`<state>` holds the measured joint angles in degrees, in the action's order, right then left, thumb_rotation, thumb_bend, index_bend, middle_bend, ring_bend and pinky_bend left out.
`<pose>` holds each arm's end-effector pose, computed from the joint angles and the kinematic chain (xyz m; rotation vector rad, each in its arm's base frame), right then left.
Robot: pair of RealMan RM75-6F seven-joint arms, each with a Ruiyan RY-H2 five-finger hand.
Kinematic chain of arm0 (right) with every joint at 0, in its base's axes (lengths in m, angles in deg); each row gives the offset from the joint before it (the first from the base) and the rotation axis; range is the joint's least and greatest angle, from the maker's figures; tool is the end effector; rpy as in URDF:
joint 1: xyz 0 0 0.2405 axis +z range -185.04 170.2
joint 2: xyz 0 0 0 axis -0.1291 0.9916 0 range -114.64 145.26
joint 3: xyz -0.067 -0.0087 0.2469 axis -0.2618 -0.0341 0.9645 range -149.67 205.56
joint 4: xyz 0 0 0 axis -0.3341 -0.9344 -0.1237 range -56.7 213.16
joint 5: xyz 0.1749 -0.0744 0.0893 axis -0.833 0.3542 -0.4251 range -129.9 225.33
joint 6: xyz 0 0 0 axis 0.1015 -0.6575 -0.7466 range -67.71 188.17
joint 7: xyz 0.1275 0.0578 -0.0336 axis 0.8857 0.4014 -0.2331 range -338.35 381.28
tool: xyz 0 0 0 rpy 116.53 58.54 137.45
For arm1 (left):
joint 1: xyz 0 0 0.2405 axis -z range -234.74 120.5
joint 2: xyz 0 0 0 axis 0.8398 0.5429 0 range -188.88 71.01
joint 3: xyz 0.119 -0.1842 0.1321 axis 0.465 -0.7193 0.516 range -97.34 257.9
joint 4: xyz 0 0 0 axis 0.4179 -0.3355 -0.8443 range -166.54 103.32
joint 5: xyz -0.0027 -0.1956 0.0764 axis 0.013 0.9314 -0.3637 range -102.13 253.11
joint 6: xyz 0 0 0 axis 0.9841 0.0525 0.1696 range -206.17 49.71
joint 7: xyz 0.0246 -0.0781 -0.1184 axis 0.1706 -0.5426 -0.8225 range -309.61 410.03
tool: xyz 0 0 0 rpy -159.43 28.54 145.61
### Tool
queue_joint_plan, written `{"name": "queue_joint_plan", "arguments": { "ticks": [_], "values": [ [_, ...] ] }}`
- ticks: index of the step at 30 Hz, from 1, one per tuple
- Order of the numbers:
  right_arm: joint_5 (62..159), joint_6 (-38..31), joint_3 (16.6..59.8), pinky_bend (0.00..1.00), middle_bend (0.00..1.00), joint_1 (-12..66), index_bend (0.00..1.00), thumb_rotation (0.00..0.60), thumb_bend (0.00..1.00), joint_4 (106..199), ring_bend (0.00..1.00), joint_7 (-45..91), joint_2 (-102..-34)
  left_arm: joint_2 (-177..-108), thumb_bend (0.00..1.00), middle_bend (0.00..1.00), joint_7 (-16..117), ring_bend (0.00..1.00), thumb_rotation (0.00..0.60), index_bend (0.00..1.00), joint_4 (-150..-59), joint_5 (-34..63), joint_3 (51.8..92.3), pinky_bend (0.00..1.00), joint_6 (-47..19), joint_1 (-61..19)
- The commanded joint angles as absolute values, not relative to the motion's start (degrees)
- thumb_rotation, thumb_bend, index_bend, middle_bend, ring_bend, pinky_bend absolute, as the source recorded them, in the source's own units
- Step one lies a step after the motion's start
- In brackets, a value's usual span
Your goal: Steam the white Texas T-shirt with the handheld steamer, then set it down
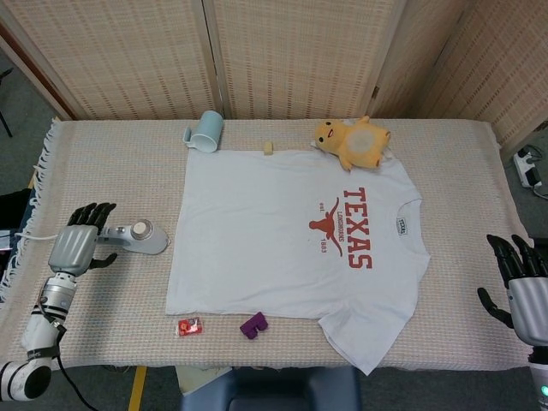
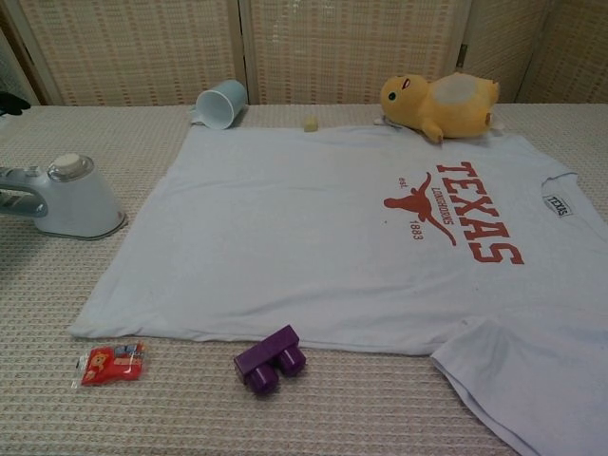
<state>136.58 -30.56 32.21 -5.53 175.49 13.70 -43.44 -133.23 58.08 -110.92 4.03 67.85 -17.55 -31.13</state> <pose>-0.2947 -0.1687 0.1941 1.3741 -0.7129 0.8628 -0.2817 0.3308 0.1070 -1.5351 -0.8885 -0.8044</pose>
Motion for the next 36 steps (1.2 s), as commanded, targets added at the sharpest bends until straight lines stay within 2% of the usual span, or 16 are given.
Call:
{"name": "queue_joint_plan", "arguments": {
  "ticks": [1, 16, 24, 27, 32, 36],
  "values": [
    [136.5, -30.4, 32.2, 0.16, 0.13, -5.5, 0.00, 0.600, 0.26, 175.5, 0.04, 13.6, -43.5, -135.5, 0.24, 0.13, 59.1, 0.08, 0.600, 0.12, -108.3, 6.0, 67.4, 0.13, -19.2, -29.6],
    [136.5, -29.9, 32.2, 0.16, 0.13, -5.3, 0.00, 0.600, 0.26, 175.7, 0.04, 13.2, -43.6, -143.9, 0.26, 0.24, 59.0, 0.16, 0.600, 0.24, -93.4, 10.2, 67.1, 0.17, -25.2, -24.0],
    [135.6, -29.4, 32.2, 0.16, 0.13, -5.4, 0.00, 0.600, 0.26, 175.7, 0.04, 13.0, -44.0, -147.8, 0.33, 0.34, 57.6, 0.25, 0.600, 0.32, -85.5, 11.0, 66.7, 0.21, -27.3, -21.8],
    [135.4, -29.2, 32.2, 0.16, 0.13, -5.4, 0.00, 0.600, 0.26, 175.7, 0.04, 12.8, -44.1, -149.4, 0.36, 0.40, 56.2, 0.29, 0.600, 0.39, -83.0, 11.0, 66.3, 0.23, -27.6, -21.2],
    [134.7, -28.4, 32.2, 0.16, 0.13, -5.2, 0.00, 0.600, 0.26, 175.9, 0.04, 12.8, -44.2, -152.8, 0.36, 0.55, 52.5, 0.41, 0.600, 0.54, -77.2, 9.0, 66.7, 0.33, -26.9, -20.2],
    [134.5, -28.0, 32.1, 0.16, 0.13, -5.1, 0.00, 0.600, 0.26, 176.1, 0.04, 12.8, -44.3, -154.9, 0.36, 0.67, 47.7, 0.51, 0.600, 0.65, -74.2, 7.1, 66.9, 0.46, -25.7, -19.9]
  ]
}}
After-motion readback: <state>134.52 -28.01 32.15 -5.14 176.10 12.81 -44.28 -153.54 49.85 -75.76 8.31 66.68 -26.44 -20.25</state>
